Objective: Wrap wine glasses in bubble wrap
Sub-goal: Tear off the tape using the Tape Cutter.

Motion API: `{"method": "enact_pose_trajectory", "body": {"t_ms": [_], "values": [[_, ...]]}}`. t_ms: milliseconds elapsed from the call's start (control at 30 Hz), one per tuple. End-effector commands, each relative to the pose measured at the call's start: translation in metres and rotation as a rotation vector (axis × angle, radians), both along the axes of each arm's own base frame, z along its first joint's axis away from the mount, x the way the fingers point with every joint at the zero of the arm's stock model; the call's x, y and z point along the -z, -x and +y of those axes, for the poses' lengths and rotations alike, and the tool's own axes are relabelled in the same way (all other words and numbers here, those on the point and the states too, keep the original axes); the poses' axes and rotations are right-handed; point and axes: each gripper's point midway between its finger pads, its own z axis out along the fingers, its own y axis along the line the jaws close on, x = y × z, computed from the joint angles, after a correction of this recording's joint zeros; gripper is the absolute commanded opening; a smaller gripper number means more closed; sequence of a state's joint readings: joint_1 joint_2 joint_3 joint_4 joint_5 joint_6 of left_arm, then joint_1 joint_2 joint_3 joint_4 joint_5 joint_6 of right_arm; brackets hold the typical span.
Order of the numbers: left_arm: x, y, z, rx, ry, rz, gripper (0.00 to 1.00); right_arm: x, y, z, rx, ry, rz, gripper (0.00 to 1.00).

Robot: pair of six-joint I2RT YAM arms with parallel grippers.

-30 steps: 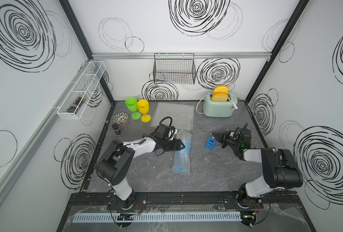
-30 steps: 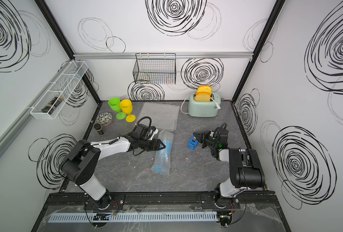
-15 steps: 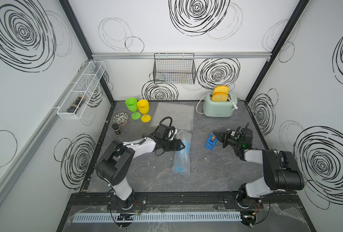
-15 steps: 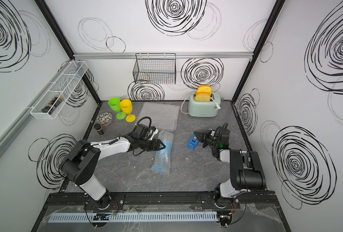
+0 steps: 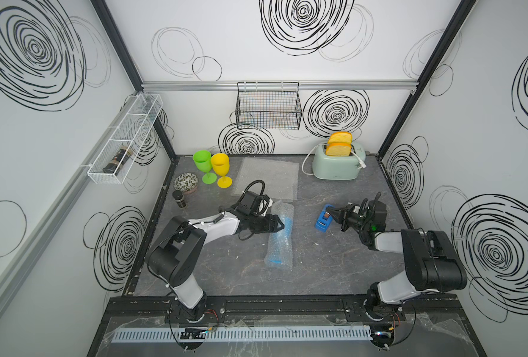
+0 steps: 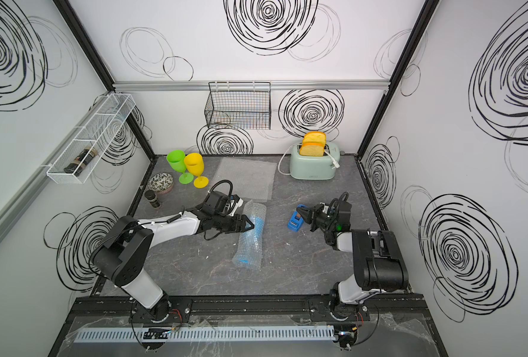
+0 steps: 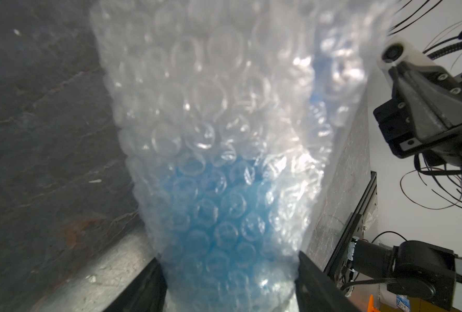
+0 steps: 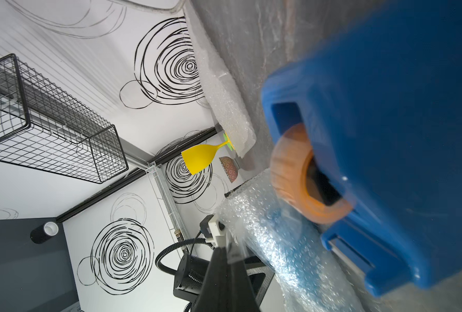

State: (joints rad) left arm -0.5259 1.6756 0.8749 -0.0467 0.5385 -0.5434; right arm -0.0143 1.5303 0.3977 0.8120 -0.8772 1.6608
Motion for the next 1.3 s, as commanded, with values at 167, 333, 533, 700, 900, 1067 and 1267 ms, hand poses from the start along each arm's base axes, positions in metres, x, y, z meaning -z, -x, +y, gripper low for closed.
{"method": "enact_pose_trajectory", "body": {"t_ms": [167,333,533,700,900,1067,1267], "values": [[0.017,0.016,0.009,-0.005,-0.058,0.057,0.74,-0.041,-0.006,0.004,-0.016,0.029,-0.11,0.0],[0.015,0.016,0.009,-0.008,-0.055,0.057,0.74,-0.025,0.008,0.011,-0.027,0.026,-0.082,0.0],[0.014,0.016,0.008,-0.006,-0.053,0.058,0.74,-0.003,0.031,0.021,-0.047,0.055,-0.044,0.0],[0.013,0.015,0.008,-0.005,-0.052,0.055,0.74,0.02,0.047,0.028,-0.066,0.096,-0.003,0.0],[0.013,0.015,0.007,-0.006,-0.051,0.057,0.74,0.045,0.059,0.033,-0.083,0.163,0.042,0.0],[0.013,0.015,0.006,-0.004,-0.05,0.057,0.73,0.063,0.061,0.036,-0.11,0.21,0.071,0.0],[0.012,0.015,0.007,-0.004,-0.046,0.051,0.73,0.088,0.068,0.032,-0.118,0.272,0.126,0.0]]}}
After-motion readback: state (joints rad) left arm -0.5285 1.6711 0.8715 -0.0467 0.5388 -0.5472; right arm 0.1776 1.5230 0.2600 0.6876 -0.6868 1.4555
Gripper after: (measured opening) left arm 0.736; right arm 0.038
